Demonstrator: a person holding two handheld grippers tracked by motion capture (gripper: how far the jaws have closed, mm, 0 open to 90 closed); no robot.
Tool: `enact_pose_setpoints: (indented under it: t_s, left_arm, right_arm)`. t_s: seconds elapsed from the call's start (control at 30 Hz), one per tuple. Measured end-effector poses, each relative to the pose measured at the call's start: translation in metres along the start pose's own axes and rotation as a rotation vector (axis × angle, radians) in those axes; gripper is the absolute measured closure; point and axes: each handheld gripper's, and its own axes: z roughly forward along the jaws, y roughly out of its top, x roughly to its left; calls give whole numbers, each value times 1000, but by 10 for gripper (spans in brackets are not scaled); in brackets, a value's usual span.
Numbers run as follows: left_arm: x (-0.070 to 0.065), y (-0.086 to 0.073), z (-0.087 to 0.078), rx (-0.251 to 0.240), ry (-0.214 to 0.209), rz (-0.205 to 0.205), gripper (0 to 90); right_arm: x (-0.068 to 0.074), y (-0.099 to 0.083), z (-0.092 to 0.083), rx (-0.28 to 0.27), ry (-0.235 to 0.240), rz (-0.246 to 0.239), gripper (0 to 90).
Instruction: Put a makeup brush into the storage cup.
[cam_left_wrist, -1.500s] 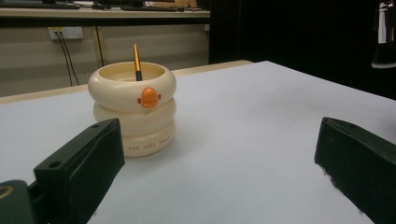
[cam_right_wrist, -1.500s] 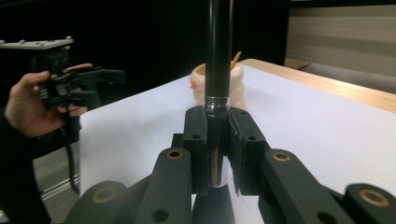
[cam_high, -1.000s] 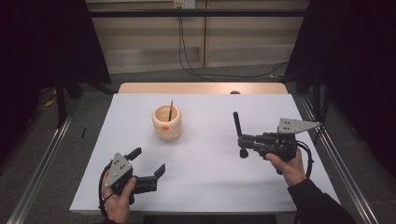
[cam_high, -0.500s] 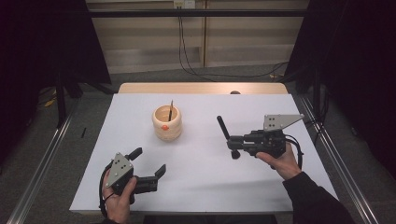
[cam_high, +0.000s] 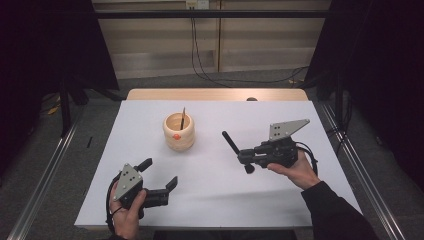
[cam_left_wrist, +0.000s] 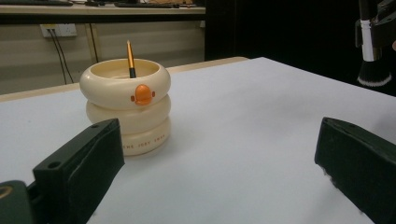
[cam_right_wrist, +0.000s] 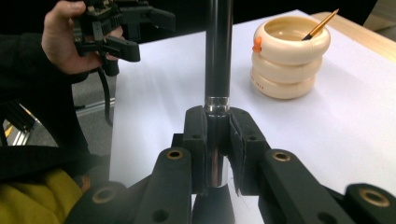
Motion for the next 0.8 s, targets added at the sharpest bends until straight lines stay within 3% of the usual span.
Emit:
enact_pose_setpoints:
  t_s: [0.27,0.57,0.8]
  left_arm:
    - [0,0,0,9,8,3,12]
    - [0,0,1,8,2,6,12]
    - [0,0,1,10,0,11,12]
  right_arm:
    - [-4,11,13,118,-13,-17,788]
    - [-5,11,25,275,8,-32,788]
    - [-3,14,25,348,13,-36,788]
